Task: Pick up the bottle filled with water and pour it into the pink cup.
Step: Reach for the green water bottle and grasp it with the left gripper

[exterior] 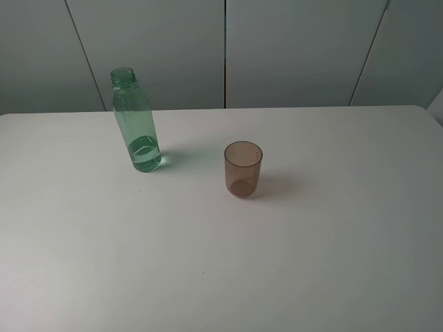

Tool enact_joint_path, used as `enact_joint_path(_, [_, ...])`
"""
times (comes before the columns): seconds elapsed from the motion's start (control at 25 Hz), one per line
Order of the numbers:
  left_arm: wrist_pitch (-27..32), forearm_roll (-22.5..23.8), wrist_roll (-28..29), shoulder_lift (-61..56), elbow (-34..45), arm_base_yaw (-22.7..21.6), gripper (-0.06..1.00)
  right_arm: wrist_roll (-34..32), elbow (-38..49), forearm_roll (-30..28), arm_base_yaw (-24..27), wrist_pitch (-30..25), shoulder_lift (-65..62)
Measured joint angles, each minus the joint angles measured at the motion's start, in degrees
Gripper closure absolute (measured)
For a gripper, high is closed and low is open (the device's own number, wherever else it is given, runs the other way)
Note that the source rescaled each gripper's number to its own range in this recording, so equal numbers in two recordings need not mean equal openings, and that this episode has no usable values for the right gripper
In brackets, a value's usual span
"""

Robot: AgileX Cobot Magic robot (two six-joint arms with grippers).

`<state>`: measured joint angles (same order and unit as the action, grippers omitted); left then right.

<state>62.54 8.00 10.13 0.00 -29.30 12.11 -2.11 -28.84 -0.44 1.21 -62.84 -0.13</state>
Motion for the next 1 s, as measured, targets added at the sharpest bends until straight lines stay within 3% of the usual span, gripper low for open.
enact_joint_path(1.0, [0.0,0.0,0.0,0.0,0.0,0.0,-0.06,0.0,0.0,0.0,0.0,0.0,0.0])
